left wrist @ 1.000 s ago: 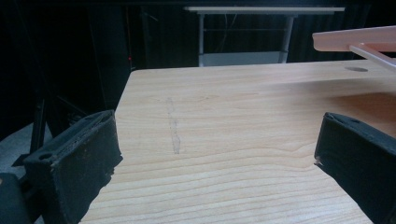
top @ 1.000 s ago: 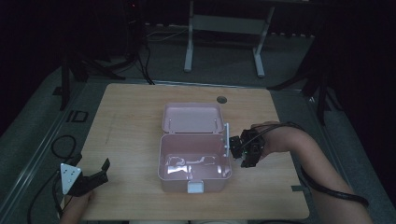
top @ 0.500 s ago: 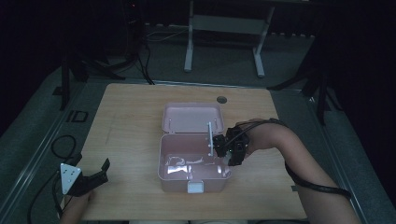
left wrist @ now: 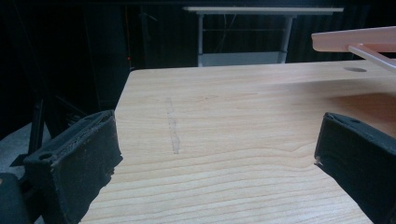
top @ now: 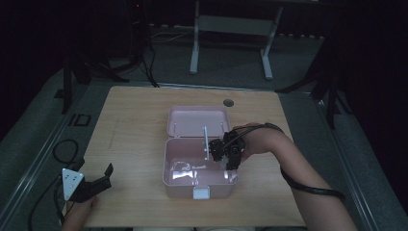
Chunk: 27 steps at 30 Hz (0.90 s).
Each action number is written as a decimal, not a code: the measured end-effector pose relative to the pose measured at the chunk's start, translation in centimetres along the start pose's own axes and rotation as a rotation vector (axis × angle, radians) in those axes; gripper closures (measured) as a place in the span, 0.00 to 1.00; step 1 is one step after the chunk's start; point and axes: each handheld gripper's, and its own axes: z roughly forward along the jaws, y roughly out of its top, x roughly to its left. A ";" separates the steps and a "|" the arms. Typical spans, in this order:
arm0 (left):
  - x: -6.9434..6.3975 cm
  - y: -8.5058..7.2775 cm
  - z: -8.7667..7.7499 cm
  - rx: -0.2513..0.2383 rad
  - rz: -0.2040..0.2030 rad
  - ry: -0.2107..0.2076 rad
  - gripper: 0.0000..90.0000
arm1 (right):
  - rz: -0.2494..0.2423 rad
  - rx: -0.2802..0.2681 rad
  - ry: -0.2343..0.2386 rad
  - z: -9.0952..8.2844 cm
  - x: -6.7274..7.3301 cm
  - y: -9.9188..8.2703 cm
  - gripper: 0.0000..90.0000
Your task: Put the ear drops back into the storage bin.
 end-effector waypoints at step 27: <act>0.0 0.0 0.0 0.001 0.000 -0.002 0.00 | 0.013 0.016 0.052 6.2 -0.8 2.5 0.66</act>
